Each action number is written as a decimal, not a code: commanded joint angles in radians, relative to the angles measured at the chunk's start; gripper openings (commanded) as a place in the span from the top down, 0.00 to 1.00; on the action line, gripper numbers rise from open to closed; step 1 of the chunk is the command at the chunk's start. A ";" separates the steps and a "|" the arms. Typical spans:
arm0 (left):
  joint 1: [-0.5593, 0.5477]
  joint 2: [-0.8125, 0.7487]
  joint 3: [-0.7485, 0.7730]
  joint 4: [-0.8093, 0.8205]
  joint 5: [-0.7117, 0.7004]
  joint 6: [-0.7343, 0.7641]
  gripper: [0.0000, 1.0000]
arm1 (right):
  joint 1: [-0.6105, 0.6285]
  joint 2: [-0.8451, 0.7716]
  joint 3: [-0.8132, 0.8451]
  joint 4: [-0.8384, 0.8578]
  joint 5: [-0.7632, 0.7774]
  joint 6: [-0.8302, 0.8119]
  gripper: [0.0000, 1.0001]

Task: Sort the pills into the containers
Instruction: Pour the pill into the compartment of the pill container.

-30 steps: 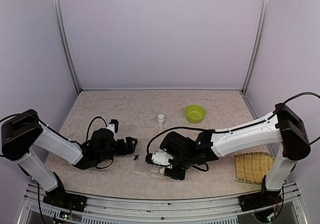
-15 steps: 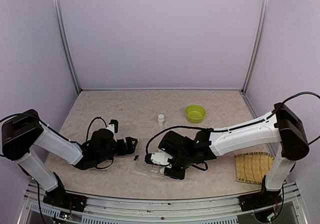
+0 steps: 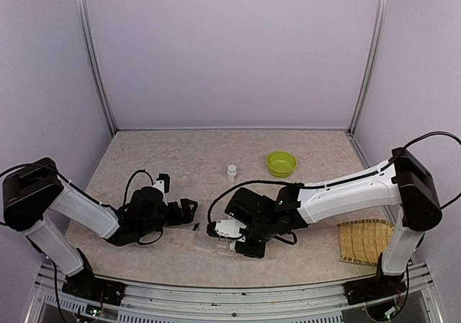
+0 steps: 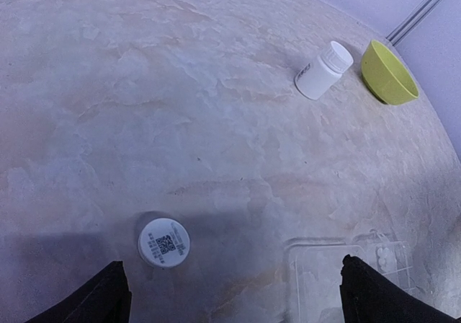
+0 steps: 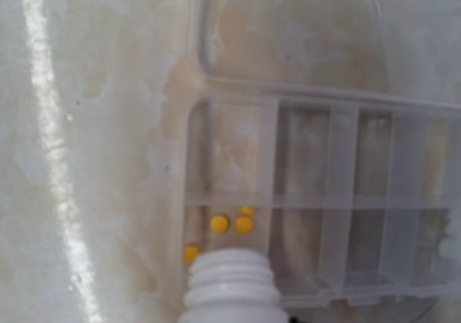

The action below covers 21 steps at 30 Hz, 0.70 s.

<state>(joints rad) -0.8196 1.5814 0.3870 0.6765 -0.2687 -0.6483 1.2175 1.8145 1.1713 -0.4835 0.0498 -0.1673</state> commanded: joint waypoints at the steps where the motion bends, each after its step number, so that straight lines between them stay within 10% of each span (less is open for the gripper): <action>1: -0.005 0.015 -0.005 0.026 0.006 -0.003 0.01 | 0.013 0.025 0.027 -0.044 0.007 -0.010 0.79; 21: -0.003 0.004 0.015 -0.001 0.005 0.009 0.01 | 0.013 0.049 0.064 -0.096 0.002 -0.031 0.79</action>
<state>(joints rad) -0.8196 1.5856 0.3870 0.6804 -0.2687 -0.6476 1.2175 1.8400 1.2182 -0.5323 0.0502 -0.1905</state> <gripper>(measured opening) 0.986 0.270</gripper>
